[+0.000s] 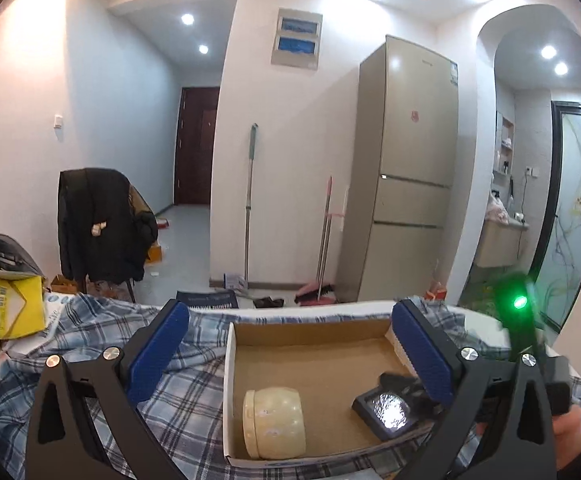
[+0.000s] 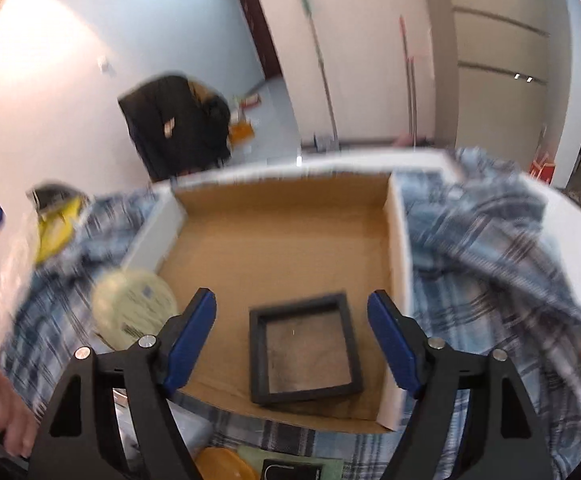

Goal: Organize rigid objects
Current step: 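Lower the tin and frame into the box and open both grippers, then move the left gripper back to the black remote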

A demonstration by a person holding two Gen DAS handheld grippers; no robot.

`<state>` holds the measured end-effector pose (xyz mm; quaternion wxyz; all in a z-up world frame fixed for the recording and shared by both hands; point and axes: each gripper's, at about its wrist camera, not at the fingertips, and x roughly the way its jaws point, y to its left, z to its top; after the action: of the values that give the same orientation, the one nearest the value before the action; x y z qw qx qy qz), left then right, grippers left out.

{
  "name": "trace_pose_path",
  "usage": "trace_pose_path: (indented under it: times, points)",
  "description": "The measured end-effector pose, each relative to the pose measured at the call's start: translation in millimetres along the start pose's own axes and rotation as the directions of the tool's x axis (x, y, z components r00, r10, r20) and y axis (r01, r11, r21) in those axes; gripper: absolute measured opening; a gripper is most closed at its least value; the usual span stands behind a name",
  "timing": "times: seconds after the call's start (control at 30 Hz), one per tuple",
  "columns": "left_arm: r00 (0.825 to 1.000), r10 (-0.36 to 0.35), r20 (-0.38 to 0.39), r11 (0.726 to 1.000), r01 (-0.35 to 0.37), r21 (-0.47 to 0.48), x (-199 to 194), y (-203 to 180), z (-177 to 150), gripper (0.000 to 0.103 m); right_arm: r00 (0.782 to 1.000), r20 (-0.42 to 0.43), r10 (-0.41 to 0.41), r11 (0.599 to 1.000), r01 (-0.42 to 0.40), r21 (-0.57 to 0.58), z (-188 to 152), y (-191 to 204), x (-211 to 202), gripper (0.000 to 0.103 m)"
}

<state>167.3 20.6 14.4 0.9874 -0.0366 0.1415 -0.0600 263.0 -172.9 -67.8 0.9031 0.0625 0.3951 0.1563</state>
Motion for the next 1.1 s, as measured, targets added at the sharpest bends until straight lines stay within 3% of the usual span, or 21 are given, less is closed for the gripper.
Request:
trace_pose_path:
  times: [0.17, 0.23, 0.4, 0.5, 0.6, 0.67, 0.73, 0.8, 0.83, 0.9, 0.97, 1.03, 1.1]
  points:
    - [0.993, 0.114, 0.031, 0.988, -0.117, 0.106, -20, -11, 16, 0.103, 0.992, 0.102, -0.076, 0.994, 0.083, -0.071, 2, 9, -56, 0.082]
    - [0.993, 0.114, 0.039, 0.982, -0.119, 0.147, -37, -16, 20, 0.103, 0.987, 0.138, -0.078, 0.99, 0.093, -0.104, -3, 15, -80, 0.091]
    - [0.993, 0.088, 0.084, 0.983, -0.1, 0.153, -86, -21, 26, 0.103, 0.979, 0.204, -0.007, 0.991, 0.033, -0.126, -20, 25, -134, 0.096]
    - [0.971, 0.177, 0.162, 0.969, -0.201, 0.144, -120, -25, 19, 0.103, 0.973, 0.229, 0.035, 0.995, -0.012, -0.099, -34, 25, -157, 0.097]
    - [0.977, 0.124, 0.175, 0.981, -0.147, 0.124, -146, -22, 10, 0.103, 0.959, 0.282, -0.008, 0.996, 0.032, -0.078, -54, 28, -177, 0.103]
    - [0.986, 0.085, 0.145, 0.985, -0.105, 0.134, -151, -22, 1, 0.103, 0.94, 0.338, -0.052, 0.991, 0.092, -0.102, -67, 33, -187, 0.103]
    - [0.986, 0.11, 0.129, 0.977, -0.131, 0.169, -147, -25, -12, 0.103, 0.94, 0.331, -0.084, 0.991, 0.115, -0.075, -74, 33, -189, 0.103]
    - [0.984, 0.135, 0.117, 0.974, -0.154, 0.165, -143, -23, -24, 0.103, 0.961, 0.273, -0.05, 0.999, 0.047, 0.017, -79, 23, -184, 0.103]
    - [0.989, 0.119, 0.088, 0.98, -0.132, 0.15, -140, -20, -29, 0.103, 0.964, 0.264, -0.003, 0.998, -0.013, 0.059, -82, 17, -181, 0.103]
    - [0.998, 0.063, 0.012, 0.992, -0.064, 0.112, -132, -12, -35, 0.103, 0.956, 0.289, 0.056, 0.992, -0.087, 0.095, -90, 9, -178, 0.103]
    - [0.998, 0.031, -0.058, 0.995, -0.025, 0.096, -125, -7, -40, 0.103, 0.955, 0.296, 0.001, 0.995, -0.03, 0.093, -94, 8, -173, 0.103]
    - [0.988, 0.114, -0.106, 0.984, -0.097, 0.151, -116, -8, -44, 0.103, 0.958, 0.286, -0.029, 0.997, 0.007, 0.077, -94, 6, -167, 0.103]
    - [0.981, 0.135, -0.138, 0.981, -0.112, 0.161, -109, -5, -47, 0.103, 0.97, 0.244, -0.005, 0.996, -0.016, 0.084, -93, 1, -158, 0.103]
